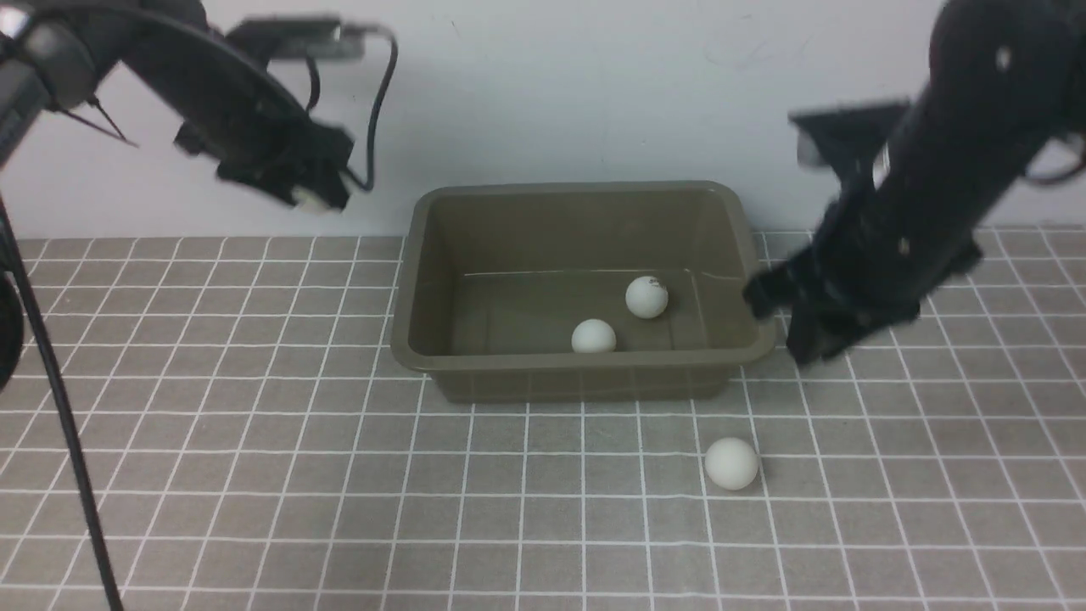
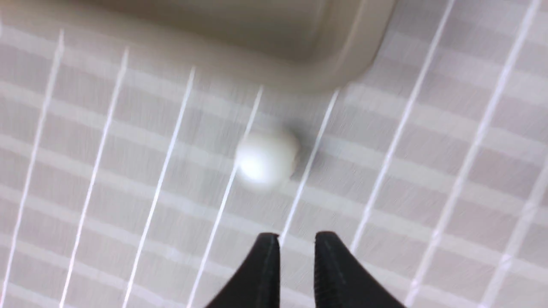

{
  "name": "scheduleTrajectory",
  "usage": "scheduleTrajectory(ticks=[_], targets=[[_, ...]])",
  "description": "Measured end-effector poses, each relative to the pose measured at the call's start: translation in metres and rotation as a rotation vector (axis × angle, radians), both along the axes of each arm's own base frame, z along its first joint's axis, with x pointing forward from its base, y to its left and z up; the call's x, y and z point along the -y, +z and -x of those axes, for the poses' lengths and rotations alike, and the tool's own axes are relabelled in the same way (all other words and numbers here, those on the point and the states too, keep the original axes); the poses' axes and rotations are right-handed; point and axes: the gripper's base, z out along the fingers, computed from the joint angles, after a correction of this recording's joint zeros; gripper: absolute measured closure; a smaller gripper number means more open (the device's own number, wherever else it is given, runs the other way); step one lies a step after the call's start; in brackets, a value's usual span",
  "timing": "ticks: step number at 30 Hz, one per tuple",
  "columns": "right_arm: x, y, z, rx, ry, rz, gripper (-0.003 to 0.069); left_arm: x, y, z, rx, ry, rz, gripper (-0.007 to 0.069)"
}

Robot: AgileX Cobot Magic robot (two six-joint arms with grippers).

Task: Put the table tennis balls into the box on the grey coffee tablecloth.
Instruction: 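Drop the ball into the bin, then reach for and grasp a ping pong ball on the table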

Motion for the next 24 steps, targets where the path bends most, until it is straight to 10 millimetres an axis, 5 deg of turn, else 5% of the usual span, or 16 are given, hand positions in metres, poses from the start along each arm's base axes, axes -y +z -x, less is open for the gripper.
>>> scheduleTrajectory(ticks=[4, 7, 9, 12, 15, 17, 20, 21, 24], targets=[[-0.004, -0.025, 0.006, -0.006, 0.0, -0.026, 0.048, 0.03, 0.004, 0.004, 0.013, -0.088, 0.062, 0.0281], [-0.01, -0.058, 0.003, 0.027, -0.016, -0.054, 0.0284, 0.079, -0.026, 0.007, -0.036, -0.202, -0.014, 0.0272], [-0.012, -0.065, 0.001, 0.028, -0.016, -0.053, 0.0241, 0.088, -0.033, 0.008, -0.047, -0.221, -0.041, 0.0252], [-0.022, -0.089, -0.008, 0.041, -0.005, -0.051, 0.0083, 0.11, -0.055, 0.011, -0.088, -0.235, -0.152, 0.0111], [-0.028, -0.11, -0.011, 0.022, 0.014, -0.036, 0.0058, 0.113, -0.053, 0.013, -0.089, -0.206, -0.184, 0.0098], [-0.029, -0.118, -0.012, 0.01, 0.018, -0.026, 0.0088, 0.112, -0.047, 0.014, -0.08, -0.192, -0.185, 0.0144], [-0.026, -0.126, -0.013, -0.006, 0.03, 0.024, 0.0316, 0.096, -0.007, 0.021, -0.001, -0.153, -0.195, 0.047], [-0.024, -0.123, -0.011, -0.013, 0.028, 0.046, 0.0312, 0.086, 0.009, 0.024, 0.033, -0.131, -0.197, 0.0545], [-0.018, -0.101, -0.005, 0.001, 0.045, 0.072, 0.03, 0.05, 0.062, 0.039, 0.137, -0.05, -0.193, 0.0617]])
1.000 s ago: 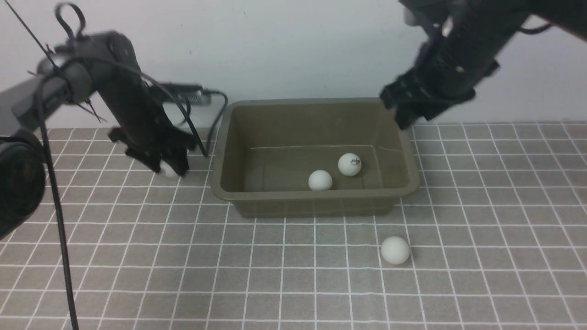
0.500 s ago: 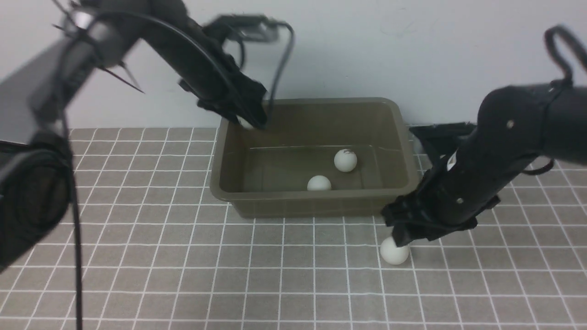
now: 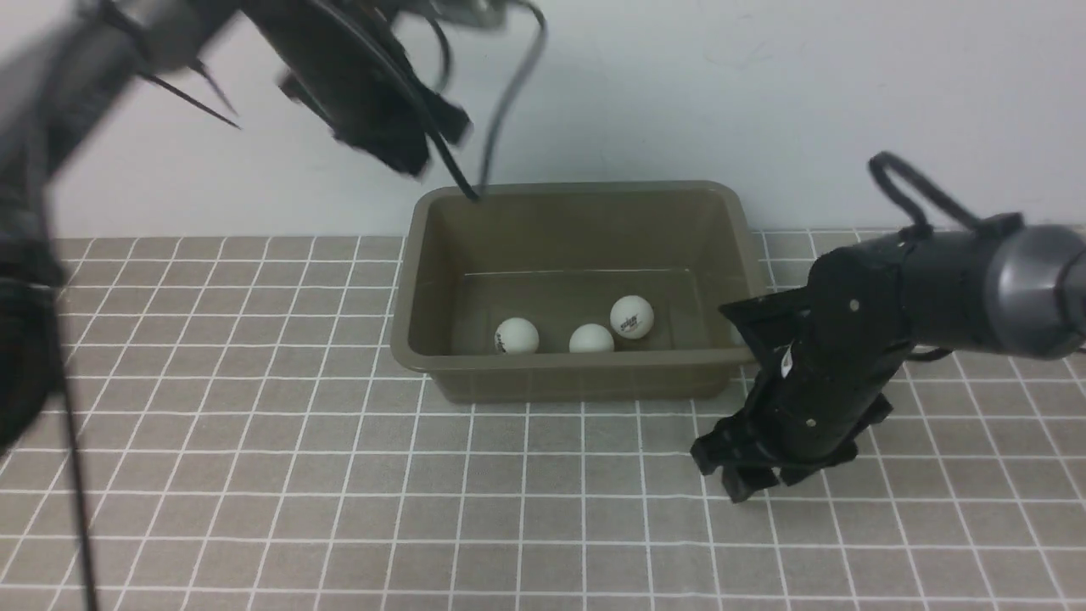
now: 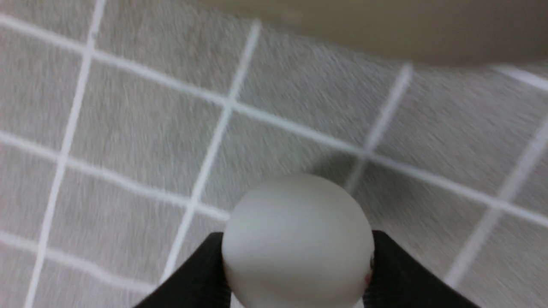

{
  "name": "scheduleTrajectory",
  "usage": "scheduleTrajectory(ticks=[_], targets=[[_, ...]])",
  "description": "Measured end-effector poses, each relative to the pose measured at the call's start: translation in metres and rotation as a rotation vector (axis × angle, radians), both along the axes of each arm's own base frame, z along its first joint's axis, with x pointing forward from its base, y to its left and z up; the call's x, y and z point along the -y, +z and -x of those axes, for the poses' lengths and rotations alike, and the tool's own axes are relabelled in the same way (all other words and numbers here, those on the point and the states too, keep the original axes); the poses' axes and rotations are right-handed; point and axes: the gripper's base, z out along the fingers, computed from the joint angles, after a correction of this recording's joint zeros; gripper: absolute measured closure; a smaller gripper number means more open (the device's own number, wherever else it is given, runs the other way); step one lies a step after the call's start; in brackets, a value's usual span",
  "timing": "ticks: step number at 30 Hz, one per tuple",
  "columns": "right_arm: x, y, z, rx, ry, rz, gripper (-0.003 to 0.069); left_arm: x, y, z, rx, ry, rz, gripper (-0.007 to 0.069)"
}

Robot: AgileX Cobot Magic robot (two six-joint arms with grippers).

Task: Put the table tennis balls into the box on the grey coffee tablecloth.
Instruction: 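Reach for and grasp a ping pong ball on the table, then release the ping pong ball into the bin and lift the gripper away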

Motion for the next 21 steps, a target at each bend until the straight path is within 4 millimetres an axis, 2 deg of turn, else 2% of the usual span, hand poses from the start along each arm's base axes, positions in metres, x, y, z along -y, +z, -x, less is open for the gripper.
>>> scheduleTrajectory(ticks=[2, 3, 5, 7, 8, 9, 11, 12, 13, 15, 17, 19, 21], targets=[[0.003, 0.028, 0.006, 0.055, 0.001, -0.025, 0.03, -0.023, 0.029, 0.015, 0.055, 0.051, 0.011, 0.0628], [0.004, 0.045, 0.01, 0.1, -0.001, -0.051, 0.03, -0.035, 0.038, 0.022, 0.068, 0.075, 0.011, 0.0629], [0.006, 0.067, 0.016, 0.16, -0.004, -0.083, 0.03, -0.049, 0.044, 0.032, 0.067, 0.106, 0.005, 0.0629], [0.007, 0.095, 0.019, 0.252, -0.005, -0.128, 0.03, -0.07, 0.051, 0.052, 0.055, 0.154, -0.004, 0.0629], [0.005, 0.12, 0.014, 0.336, 0.011, -0.161, 0.03, -0.079, 0.046, 0.069, 0.011, 0.176, -0.011, 0.0629], [0.005, 0.119, 0.013, 0.335, 0.013, -0.16, 0.03, -0.079, 0.046, 0.069, 0.011, 0.176, -0.011, 0.0629], [-0.008, 0.136, -0.008, 0.386, 0.049, -0.196, 0.03, -0.089, 0.027, 0.096, -0.083, 0.2, -0.022, 0.0629], [-0.01, 0.136, -0.012, 0.387, 0.055, -0.198, 0.03, -0.09, 0.025, 0.104, -0.095, 0.203, -0.022, 0.0629], [-0.016, 0.135, -0.025, 0.386, 0.069, -0.203, 0.03, -0.091, 0.015, 0.117, -0.139, 0.204, -0.021, 0.0629], [-0.024, 0.13, -0.04, 0.373, 0.083, -0.2, 0.0288, -0.09, 0.01, 0.127, -0.157, 0.203, -0.012, 0.0629], [-0.033, 0.12, -0.06, 0.327, 0.097, -0.174, 0.0209, -0.087, 0.004, 0.148, -0.16, 0.202, 0.03, 0.0629], [-0.036, 0.117, -0.069, 0.283, 0.1, -0.143, 0.013, -0.084, 0.004, 0.159, -0.151, 0.197, 0.059, 0.0629], [-0.036, 0.119, -0.072, 0.258, 0.1, -0.123, 0.0097, -0.083, 0.004, 0.164, -0.15, 0.189, 0.072, 0.0629]])
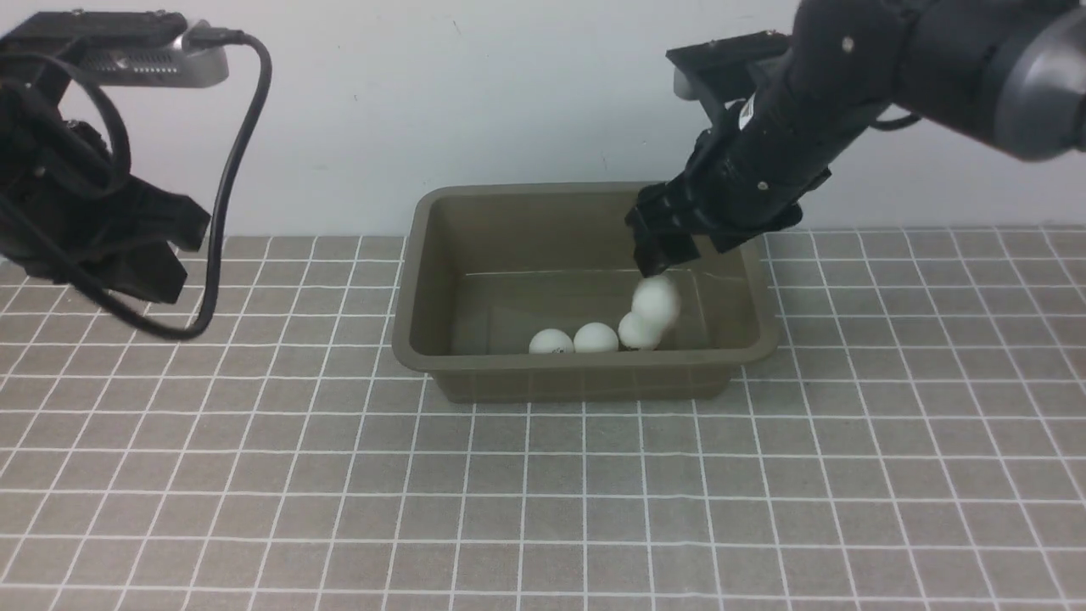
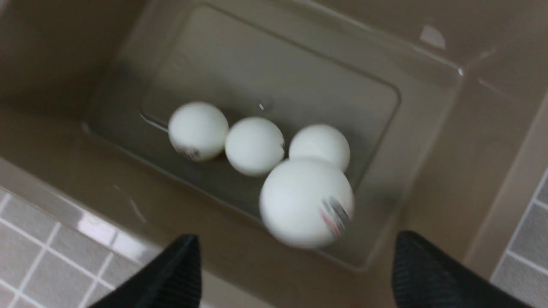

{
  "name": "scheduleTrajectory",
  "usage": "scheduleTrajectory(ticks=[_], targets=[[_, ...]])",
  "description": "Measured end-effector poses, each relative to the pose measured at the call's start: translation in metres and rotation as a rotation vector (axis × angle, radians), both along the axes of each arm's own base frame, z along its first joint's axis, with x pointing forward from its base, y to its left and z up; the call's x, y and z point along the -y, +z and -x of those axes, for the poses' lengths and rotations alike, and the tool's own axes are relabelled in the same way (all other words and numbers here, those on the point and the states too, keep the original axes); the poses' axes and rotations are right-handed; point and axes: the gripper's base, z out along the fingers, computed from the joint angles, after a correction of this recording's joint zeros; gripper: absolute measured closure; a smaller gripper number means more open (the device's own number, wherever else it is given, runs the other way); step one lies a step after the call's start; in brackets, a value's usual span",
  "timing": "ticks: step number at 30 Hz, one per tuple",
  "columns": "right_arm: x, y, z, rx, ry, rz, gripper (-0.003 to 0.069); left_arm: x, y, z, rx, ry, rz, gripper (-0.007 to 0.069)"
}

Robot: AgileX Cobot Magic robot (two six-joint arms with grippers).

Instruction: Put the table tennis balls into the box on the grey coffee tablecloth.

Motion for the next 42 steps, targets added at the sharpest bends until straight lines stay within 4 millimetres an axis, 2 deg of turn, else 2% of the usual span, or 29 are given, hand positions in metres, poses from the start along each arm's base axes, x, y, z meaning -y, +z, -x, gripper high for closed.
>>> scheduleTrajectory(ticks=[1, 2, 3, 4, 5, 6, 7, 8, 9, 10, 11, 12, 13, 14, 15, 16, 17, 18, 20, 22, 25, 28, 29, 31, 33, 35, 42], targets=[[0.003, 0.011, 0.002, -0.016, 0.008, 0.041, 0.0104, 0.001, 0.001, 0.005, 0.007, -0.013, 0.004, 0.0629], [0.004, 0.013, 0.003, -0.015, 0.009, 0.044, 0.0111, 0.001, 0.001, 0.006, 0.008, -0.013, 0.003, 0.0629], [0.007, 0.022, 0.006, -0.008, 0.01, 0.062, 0.0155, 0.001, 0.003, 0.008, 0.014, -0.016, 0.003, 0.0629], [0.014, 0.038, 0.015, 0.016, 0.003, 0.083, 0.0271, 0.001, 0.005, 0.01, 0.022, -0.019, 0.001, 0.0629], [0.017, 0.05, 0.021, 0.038, -0.006, 0.084, 0.0343, 0.001, 0.007, 0.012, 0.031, -0.02, 0.001, 0.0629], [0.019, 0.052, 0.022, 0.043, -0.008, 0.085, 0.0382, 0.001, 0.007, 0.012, 0.031, -0.02, 0.001, 0.0629], [0.028, 0.075, 0.038, 0.093, -0.026, 0.077, 0.0513, 0.001, 0.011, 0.015, 0.044, -0.021, 0.003, 0.0629], [0.034, 0.09, 0.051, 0.126, -0.04, 0.065, 0.0577, 0.001, 0.013, 0.017, 0.051, -0.021, 0.005, 0.0629], [0.039, 0.097, 0.06, 0.14, -0.047, 0.057, 0.0603, 0.001, 0.015, 0.019, 0.058, -0.021, 0.008, 0.0629], [0.046, 0.109, 0.077, 0.162, -0.055, 0.045, 0.0633, 0.002, 0.017, 0.021, 0.067, -0.022, 0.013, 0.0629], [0.055, 0.118, 0.095, 0.183, -0.066, 0.03, 0.065, 0.002, 0.019, 0.023, 0.075, -0.022, 0.018, 0.0629], [0.066, 0.125, 0.122, 0.217, -0.081, 0.003, 0.0662, 0.003, 0.022, 0.026, 0.087, -0.024, 0.03, 0.0629], [0.066, 0.122, 0.121, 0.209, -0.083, 0.005, 0.0662, 0.003, 0.023, 0.026, 0.089, -0.024, 0.033, 0.0629], [0.079, 0.128, 0.15, 0.274, -0.1, -0.037, 0.0669, 0.004, 0.026, 0.029, 0.104, -0.027, 0.044, 0.0629], [0.088, 0.126, 0.171, 0.321, -0.112, -0.071, 0.0671, 0.005, 0.029, 0.031, 0.123, -0.035, 0.055, 0.0629], [0.094, 0.117, 0.183, 0.349, -0.115, -0.086, 0.0672, 0.006, 0.032, 0.033, 0.141, -0.043, 0.061, 0.0629], [0.096, 0.121, 0.187, 0.364, -0.116, -0.092, 0.0673, 0.006, 0.032, 0.033, 0.141, -0.043, 0.061, 0.0629], [0.108, 0.106, 0.216, 0.439, -0.115, -0.124, 0.0673, 0.008, 0.035, 0.036, 0.156, -0.058, 0.074, 0.0629], [0.118, 0.086, 0.236, 0.489, -0.112, -0.14, 0.0673, 0.01, 0.039, 0.039, 0.171, -0.074, 0.091, 0.0629], [0.136, 0.06, 0.274, 0.627, -0.101, -0.159, 0.0673, 0.012, 0.042, 0.043, 0.189, -0.098, 0.113, 0.0629], [0.149, 0.042, 0.3, 0.75, -0.101, -0.193, 0.0673, 0.015, 0.046, 0.045, 0.206, -0.12, 0.135, 0.0629], [0.167, 0.025, 0.336, 0.905, -0.175, -0.345, 0.0673, 0.019, 0.051, 0.05, 0.238, -0.155, 0.173, 0.0629], [0.166, 0.023, 0.336, 0.898, -0.18, -0.351, 0.0673, 0.019, 0.052, 0.05, 0.24, -0.156, 0.175, 0.0629], [0.18, 0.016, 0.357, 1.008, -0.225, -0.396, 0.0673, 0.021, 0.056, 0.055, 0.273, -0.159, 0.198, 0.0629], [0.187, 0.013, 0.367, 1.064, -0.255, -0.418, 0.0673, 0.022, 0.057, 0.063, 0.291, -0.159, 0.211, 0.0629], [0.189, 0.013, 0.37, 1.078, -0.272, -0.437, 0.0673, 0.022, 0.057, 0.067, 0.298, -0.157, 0.216, 0.0629], [0.194, 0.01, 0.371, 1.034, -0.366, -0.501, 0.0673, 0.02, 0.056, 0.122, 0.459, -0.118, 0.227, 0.0629]])
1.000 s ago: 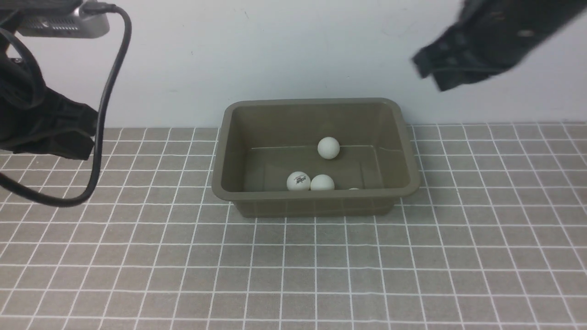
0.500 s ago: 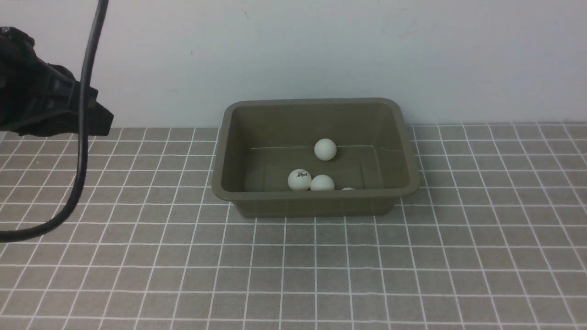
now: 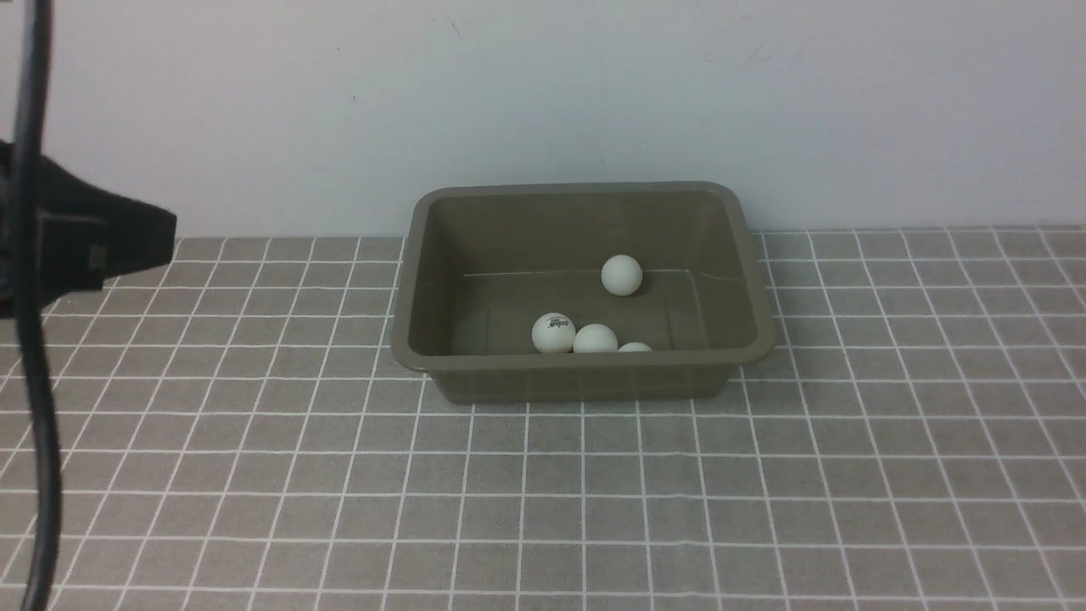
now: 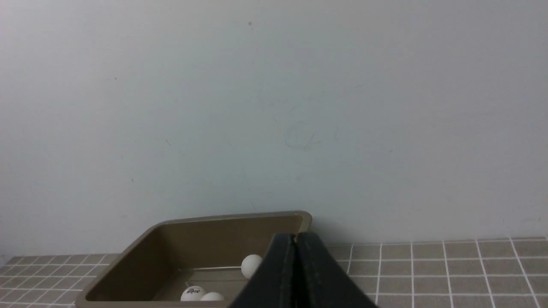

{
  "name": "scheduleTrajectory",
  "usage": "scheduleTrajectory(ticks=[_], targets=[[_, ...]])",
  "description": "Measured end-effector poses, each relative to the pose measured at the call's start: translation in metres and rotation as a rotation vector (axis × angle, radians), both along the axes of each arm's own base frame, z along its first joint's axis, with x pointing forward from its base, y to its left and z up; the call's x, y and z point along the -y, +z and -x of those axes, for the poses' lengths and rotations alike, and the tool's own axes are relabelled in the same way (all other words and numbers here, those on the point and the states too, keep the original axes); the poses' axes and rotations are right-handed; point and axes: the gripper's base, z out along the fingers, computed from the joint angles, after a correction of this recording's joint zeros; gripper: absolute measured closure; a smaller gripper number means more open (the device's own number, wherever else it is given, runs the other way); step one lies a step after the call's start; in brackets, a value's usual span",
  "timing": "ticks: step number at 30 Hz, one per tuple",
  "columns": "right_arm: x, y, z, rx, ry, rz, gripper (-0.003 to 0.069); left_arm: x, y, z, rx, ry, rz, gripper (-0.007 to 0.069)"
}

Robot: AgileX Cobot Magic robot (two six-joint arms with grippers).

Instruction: Put the table tennis balls into the box on the grey coffee tablecloth.

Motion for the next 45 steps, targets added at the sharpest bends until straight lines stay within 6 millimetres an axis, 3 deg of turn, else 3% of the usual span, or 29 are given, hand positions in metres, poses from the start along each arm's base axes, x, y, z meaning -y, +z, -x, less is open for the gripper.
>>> scheduleTrajectory(ticks=[5, 12, 19, 27, 31, 32, 33, 35, 37, 39, 41, 43, 45], targets=[[0.002, -0.003, 0.0, -0.036, -0.018, 0.004, 0.0673, -0.004, -0.015, 0.062, 0.207, 0.069, 0.042, 0.0629], [0.002, -0.004, -0.001, -0.043, -0.021, 0.005, 0.0673, -0.005, -0.041, 0.109, 0.346, 0.095, 0.083, 0.0629], [0.002, -0.004, -0.001, -0.044, -0.021, 0.005, 0.0673, -0.003, -0.045, 0.135, 0.404, 0.07, 0.084, 0.0629], [0.002, -0.004, -0.001, -0.044, -0.022, 0.006, 0.0673, -0.006, -0.053, 0.133, 0.446, 0.066, 0.004, 0.0629], [0.002, -0.004, -0.001, -0.045, -0.022, 0.006, 0.0673, -0.018, -0.086, 0.119, 0.484, 0.195, -0.055, 0.0629], [0.002, -0.004, -0.001, -0.045, -0.022, 0.006, 0.0673, -0.018, -0.086, 0.119, 0.484, 0.195, -0.055, 0.0629], [0.002, -0.004, -0.001, -0.045, -0.022, 0.006, 0.0673, -0.025, -0.113, 0.114, 0.477, 0.28, -0.074, 0.0629], [0.002, -0.004, -0.001, -0.045, -0.022, 0.006, 0.0673, -0.033, -0.148, 0.111, 0.447, 0.361, -0.093, 0.0629], [0.002, -0.004, -0.001, -0.045, -0.022, 0.006, 0.0673, -0.035, -0.157, 0.11, 0.447, 0.382, -0.108, 0.0629], [0.002, -0.004, -0.001, -0.045, -0.022, 0.006, 0.0673, -0.039, -0.199, 0.107, 0.402, 0.438, -0.102, 0.0629], [0.002, -0.004, -0.001, -0.045, -0.022, 0.006, 0.0673, -0.04, -0.226, 0.106, 0.36, 0.45, -0.104, 0.0629], [0.002, -0.004, -0.001, -0.046, -0.023, 0.006, 0.0673, -0.04, -0.24, 0.106, 0.321, 0.451, -0.11, 0.0629], [0.002, -0.004, -0.001, -0.044, -0.022, 0.006, 0.0673, -0.04, -0.242, 0.106, 0.322, 0.45, -0.114, 0.0629]])
